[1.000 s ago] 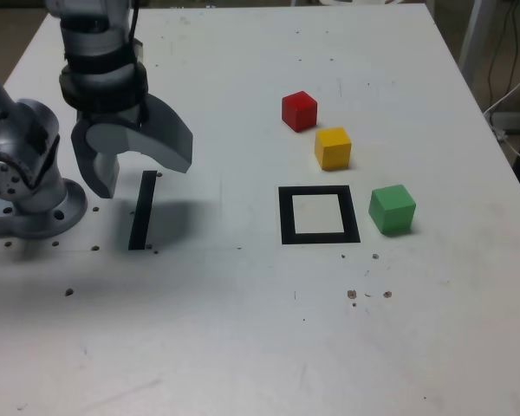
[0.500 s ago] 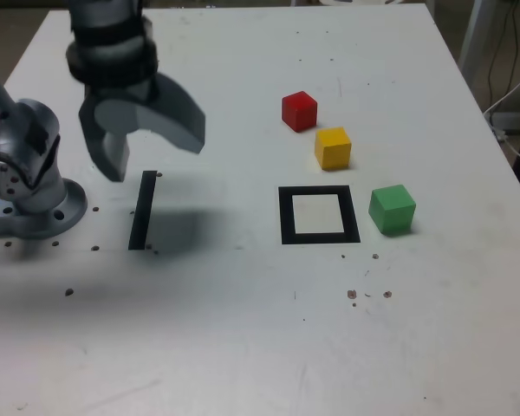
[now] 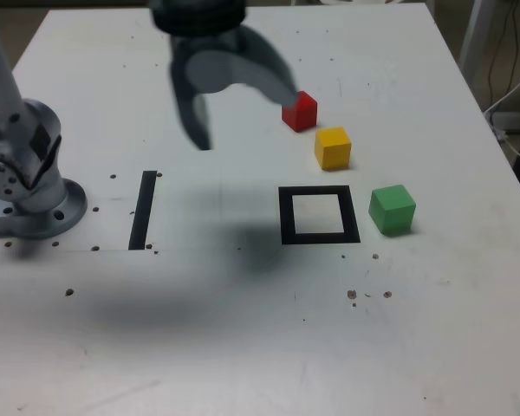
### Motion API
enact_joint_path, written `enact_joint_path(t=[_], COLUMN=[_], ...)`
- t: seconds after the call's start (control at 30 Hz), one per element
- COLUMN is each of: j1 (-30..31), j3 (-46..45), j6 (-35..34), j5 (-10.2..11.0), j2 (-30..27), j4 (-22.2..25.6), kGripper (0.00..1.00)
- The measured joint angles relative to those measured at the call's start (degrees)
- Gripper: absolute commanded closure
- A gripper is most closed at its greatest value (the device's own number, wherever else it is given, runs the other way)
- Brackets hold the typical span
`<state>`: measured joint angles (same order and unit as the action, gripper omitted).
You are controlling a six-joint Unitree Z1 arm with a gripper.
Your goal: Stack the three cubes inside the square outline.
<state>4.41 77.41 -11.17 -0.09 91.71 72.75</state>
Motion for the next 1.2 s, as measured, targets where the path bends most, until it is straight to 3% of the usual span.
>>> enact_joint_path(t=[0.23, 0.6, 0.77, 1.2], j1=[0.14, -1.28, -5.99, -20.70], j3=[8.12, 15.01, 15.07, 16.08], j6=[-1.36, -5.61, -4.66, 1.12], j5=[-0.50, -0.43, 1.03, 2.17], j2=[9.11, 15.59, 15.76, 19.25], j4=[-1.82, -1.83, 0.20, 0.33], kGripper=[0.01, 0.01, 0.01, 0.01])
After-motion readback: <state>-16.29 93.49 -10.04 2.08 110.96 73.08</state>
